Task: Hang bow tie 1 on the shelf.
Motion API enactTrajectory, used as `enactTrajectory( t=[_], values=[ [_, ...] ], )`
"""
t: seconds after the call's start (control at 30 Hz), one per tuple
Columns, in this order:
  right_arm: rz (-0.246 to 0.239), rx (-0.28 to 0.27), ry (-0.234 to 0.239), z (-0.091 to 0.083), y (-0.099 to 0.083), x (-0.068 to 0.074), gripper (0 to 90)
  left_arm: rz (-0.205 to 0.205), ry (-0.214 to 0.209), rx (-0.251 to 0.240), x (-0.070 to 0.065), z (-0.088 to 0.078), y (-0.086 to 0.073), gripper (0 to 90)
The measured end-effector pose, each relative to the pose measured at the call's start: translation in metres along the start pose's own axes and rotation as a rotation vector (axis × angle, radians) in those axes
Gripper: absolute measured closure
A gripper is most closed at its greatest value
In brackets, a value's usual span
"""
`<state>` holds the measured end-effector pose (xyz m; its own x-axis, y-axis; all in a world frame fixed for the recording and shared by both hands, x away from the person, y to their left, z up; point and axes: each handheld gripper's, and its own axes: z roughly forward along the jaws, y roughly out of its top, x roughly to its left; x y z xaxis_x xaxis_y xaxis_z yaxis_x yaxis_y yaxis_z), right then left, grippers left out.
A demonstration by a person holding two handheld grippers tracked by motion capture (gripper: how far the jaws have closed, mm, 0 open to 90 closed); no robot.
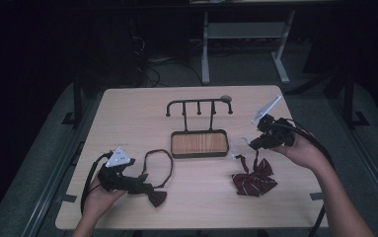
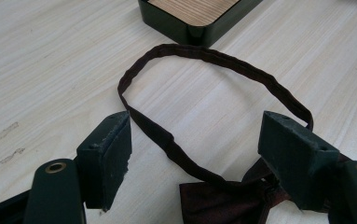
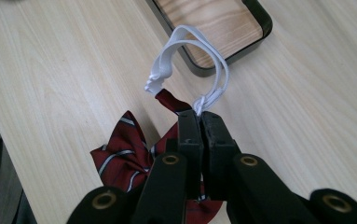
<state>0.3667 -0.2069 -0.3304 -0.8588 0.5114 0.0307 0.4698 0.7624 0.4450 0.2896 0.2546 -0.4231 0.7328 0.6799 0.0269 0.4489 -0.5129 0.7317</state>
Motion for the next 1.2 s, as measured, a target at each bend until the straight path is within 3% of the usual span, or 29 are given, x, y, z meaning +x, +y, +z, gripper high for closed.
enactTrajectory(
  t=[0.73,1.2],
  values=[
    [-0.042,-0.026,-0.040,-0.030,0.022,0.006,87.2,-0.002,-0.001,-0.008,0.000,0.000,0.001,26.3],
    [-0.060,-0.030,-0.059,-0.041,0.038,0.007,87.2,0.001,-0.001,-0.009,0.000,0.000,0.001,26.2]
  ],
)
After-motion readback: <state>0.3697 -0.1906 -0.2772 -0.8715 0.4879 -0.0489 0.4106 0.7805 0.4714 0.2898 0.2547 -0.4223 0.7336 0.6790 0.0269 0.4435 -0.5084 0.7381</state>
